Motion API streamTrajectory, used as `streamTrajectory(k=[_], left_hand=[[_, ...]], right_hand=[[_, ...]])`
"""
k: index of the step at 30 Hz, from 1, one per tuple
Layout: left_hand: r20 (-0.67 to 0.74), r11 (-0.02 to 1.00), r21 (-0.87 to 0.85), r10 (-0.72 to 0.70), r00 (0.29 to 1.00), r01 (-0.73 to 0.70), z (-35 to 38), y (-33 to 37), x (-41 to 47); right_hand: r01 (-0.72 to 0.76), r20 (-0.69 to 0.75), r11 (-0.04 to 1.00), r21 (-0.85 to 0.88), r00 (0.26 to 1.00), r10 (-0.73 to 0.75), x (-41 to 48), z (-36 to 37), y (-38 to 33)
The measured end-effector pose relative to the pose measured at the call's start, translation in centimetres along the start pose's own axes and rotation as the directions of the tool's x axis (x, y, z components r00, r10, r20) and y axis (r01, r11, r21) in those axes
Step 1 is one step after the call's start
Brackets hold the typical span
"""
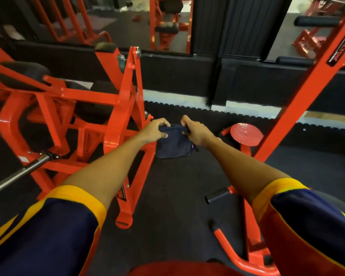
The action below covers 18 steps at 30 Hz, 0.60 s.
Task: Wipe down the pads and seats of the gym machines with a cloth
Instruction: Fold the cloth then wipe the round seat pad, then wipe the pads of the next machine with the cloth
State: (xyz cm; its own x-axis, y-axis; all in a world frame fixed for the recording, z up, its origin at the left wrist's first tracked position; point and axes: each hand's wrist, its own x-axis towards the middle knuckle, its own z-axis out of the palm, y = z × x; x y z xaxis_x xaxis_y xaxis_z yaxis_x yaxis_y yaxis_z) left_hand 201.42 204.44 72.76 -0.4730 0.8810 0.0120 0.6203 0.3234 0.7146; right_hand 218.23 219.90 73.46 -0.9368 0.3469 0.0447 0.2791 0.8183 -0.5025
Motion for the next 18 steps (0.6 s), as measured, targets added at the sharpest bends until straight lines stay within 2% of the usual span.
streamTrajectory(k=[3, 6, 13, 18], left_hand=[[0.050, 0.996, 0.088, -0.009, 0.999, 0.005, -2.3, -1.7, 1.7], [0.010, 0.991, 0.131, -0.026, 1.000, 0.025, -3.4, -2.5, 4.6], [-0.205, 0.993, 0.058, -0.087, 0.975, 0.101, -3.7, -1.5, 16.4], [-0.242, 0.993, 0.029, -0.102, 0.965, 0.112, -2.9, 0.0, 24.6]], right_hand=[[0.051, -0.011, 0.999, 0.010, 0.999, -0.051, 2.8, -0.9, 0.0], [0.076, -0.009, 0.997, -0.007, 0.997, -0.076, 6.0, -1.6, 1.0], [0.041, -0.078, 0.999, 0.028, 0.996, -0.039, 14.3, -5.3, 7.2], [-0.028, -0.099, 1.000, 0.000, 0.995, 0.028, 20.2, -9.0, 12.4]])
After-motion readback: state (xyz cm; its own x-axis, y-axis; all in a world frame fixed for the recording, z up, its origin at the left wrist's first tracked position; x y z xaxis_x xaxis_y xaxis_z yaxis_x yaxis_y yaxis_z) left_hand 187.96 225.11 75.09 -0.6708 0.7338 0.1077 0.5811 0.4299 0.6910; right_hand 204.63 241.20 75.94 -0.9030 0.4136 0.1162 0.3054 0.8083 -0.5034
